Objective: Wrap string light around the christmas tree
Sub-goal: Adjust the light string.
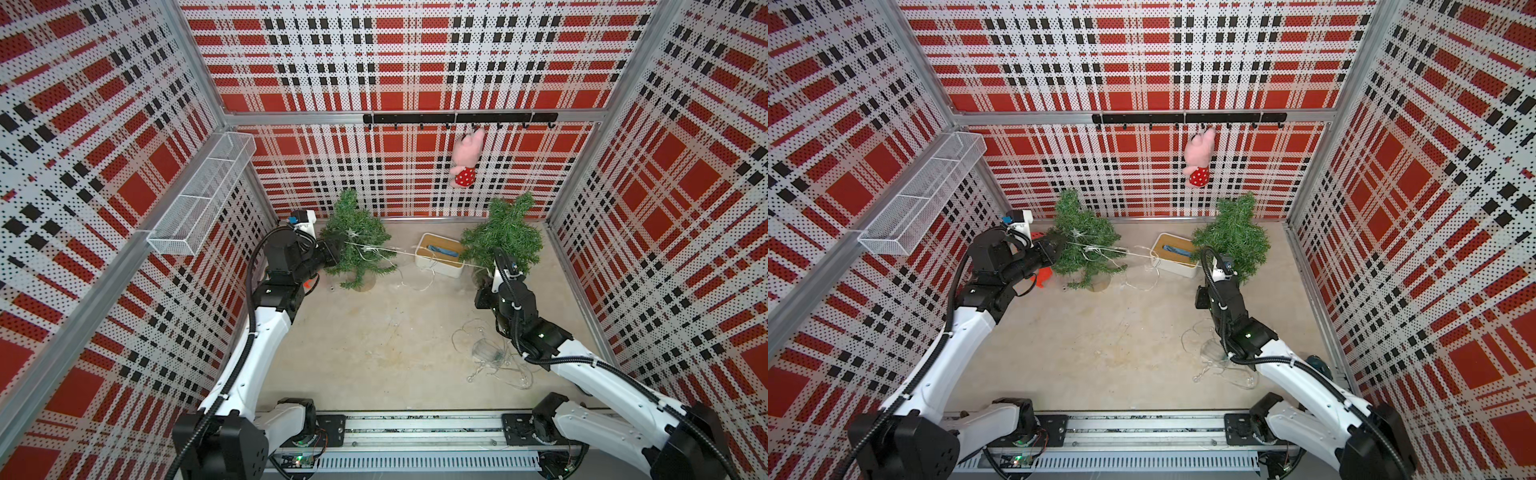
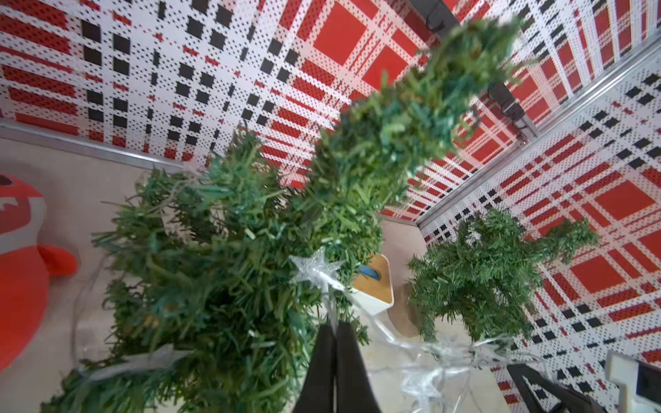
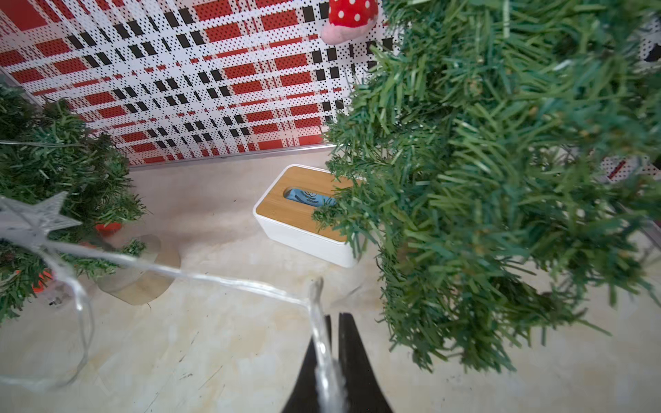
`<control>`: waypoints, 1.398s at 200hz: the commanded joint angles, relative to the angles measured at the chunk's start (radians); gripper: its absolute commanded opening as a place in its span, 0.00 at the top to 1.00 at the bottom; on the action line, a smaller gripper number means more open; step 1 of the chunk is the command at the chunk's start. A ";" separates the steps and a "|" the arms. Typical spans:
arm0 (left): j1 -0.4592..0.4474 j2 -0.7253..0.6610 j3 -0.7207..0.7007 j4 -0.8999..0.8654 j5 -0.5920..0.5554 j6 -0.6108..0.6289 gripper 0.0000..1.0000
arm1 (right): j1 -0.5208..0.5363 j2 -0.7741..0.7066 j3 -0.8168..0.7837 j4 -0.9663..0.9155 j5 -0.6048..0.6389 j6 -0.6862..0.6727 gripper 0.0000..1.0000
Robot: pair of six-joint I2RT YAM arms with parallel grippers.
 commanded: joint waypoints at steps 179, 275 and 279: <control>-0.330 -0.050 -0.340 0.282 -0.239 -0.013 0.40 | 0.121 -0.045 0.215 -0.185 -0.504 -0.175 1.00; -0.389 0.183 -0.386 0.484 -0.400 -0.007 0.46 | 0.134 -0.044 0.065 -0.056 -0.539 -0.107 1.00; -0.393 0.194 -0.382 0.491 -0.390 -0.007 0.49 | 0.134 -0.043 0.062 -0.052 -0.537 -0.108 1.00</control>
